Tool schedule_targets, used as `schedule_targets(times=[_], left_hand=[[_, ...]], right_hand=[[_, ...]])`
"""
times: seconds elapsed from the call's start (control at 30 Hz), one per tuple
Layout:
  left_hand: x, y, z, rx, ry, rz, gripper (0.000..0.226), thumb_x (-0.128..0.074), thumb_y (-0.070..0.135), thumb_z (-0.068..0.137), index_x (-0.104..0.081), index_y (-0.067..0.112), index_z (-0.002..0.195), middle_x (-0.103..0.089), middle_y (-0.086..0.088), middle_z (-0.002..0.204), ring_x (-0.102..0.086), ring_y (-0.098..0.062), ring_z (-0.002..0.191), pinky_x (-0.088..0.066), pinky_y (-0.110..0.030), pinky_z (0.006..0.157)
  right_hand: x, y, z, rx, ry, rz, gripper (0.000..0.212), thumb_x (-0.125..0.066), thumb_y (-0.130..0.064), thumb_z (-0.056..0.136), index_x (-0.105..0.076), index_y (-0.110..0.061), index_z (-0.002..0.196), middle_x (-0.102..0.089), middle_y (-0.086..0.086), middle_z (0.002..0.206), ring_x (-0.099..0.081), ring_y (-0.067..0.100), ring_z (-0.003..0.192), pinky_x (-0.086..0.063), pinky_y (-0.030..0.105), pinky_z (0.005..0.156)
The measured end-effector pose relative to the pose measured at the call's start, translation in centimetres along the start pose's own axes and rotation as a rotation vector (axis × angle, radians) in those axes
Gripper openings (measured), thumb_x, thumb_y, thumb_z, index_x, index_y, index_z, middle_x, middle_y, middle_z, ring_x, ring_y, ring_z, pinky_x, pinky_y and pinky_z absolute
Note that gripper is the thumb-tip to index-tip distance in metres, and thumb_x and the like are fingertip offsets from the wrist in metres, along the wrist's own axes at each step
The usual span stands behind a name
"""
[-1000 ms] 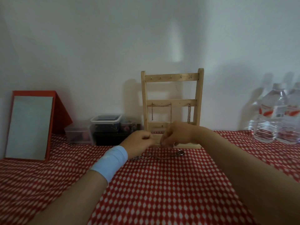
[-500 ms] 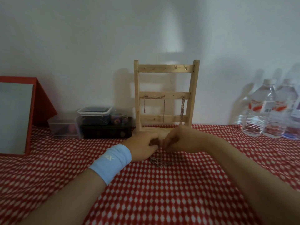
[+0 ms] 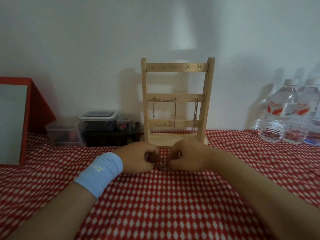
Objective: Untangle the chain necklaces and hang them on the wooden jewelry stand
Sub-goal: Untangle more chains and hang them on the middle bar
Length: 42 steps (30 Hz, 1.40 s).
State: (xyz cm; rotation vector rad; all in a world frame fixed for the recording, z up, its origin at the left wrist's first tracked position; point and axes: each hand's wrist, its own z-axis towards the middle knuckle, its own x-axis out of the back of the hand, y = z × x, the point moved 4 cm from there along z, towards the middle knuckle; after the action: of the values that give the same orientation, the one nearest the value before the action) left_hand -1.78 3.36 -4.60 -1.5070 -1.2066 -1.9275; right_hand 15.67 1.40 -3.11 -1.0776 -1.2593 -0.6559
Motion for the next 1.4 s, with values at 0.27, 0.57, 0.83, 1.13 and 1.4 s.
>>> schedule_targets(times=[0.27,0.57,0.83,1.13,1.4], left_hand=[[-0.6,0.0,0.1,-0.013,0.223,-0.147,0.008,-0.056,0.025,0.096,-0.063,0.027,0.093,-0.063,0.01,0.1,-0.058,-0.006,0.097,-0.048,-0.03,0.092],[-2.2,1.3,0.6,0.019,0.163,-0.336,0.012,-0.061,0.027,0.093,-0.068,0.018,0.097,-0.069,0.008,0.09,-0.063,-0.005,0.087,-0.052,-0.03,0.089],[-0.2,0.0,0.3,0.217,0.179,-0.57,0.02,-0.062,0.017,0.091,-0.07,0.011,0.073,-0.058,0.015,0.055,-0.052,-0.005,0.058,-0.039,-0.021,0.06],[0.3,-0.3,-0.1,0.067,0.288,-0.302,0.013,-0.063,0.027,0.092,-0.068,0.033,0.082,-0.067,0.013,0.088,-0.061,-0.001,0.089,-0.048,-0.025,0.09],[1.6,-0.5,-0.4,0.061,0.43,-0.25,0.02,-0.055,0.024,0.094,-0.059,0.032,0.077,-0.064,0.004,0.071,-0.061,-0.014,0.071,-0.048,-0.03,0.068]], right_hand=[[-0.7,1.2,0.9,0.048,0.038,0.314,0.01,-0.059,-0.033,0.102,-0.067,-0.029,0.097,-0.072,-0.007,0.096,-0.067,0.008,0.091,-0.054,0.025,0.085],[-0.7,2.3,0.7,0.067,0.07,0.78,0.021,-0.05,-0.025,0.107,-0.062,-0.017,0.092,-0.063,-0.001,0.065,-0.057,0.012,0.056,-0.046,0.022,0.054],[-0.5,2.9,0.8,0.081,0.098,0.622,0.004,-0.073,-0.016,0.092,-0.075,-0.017,0.096,-0.076,-0.007,0.091,-0.071,0.001,0.083,-0.054,0.015,0.077],[-0.1,3.1,0.8,-0.027,0.23,0.502,0.02,-0.062,-0.023,0.099,-0.072,-0.021,0.082,-0.071,-0.01,0.083,-0.065,0.001,0.077,-0.045,0.017,0.071],[-0.3,2.4,0.9,-0.095,0.229,0.514,0.041,-0.037,-0.025,0.107,-0.064,-0.006,0.082,-0.065,0.004,0.082,-0.058,0.013,0.067,-0.046,0.026,0.066]])
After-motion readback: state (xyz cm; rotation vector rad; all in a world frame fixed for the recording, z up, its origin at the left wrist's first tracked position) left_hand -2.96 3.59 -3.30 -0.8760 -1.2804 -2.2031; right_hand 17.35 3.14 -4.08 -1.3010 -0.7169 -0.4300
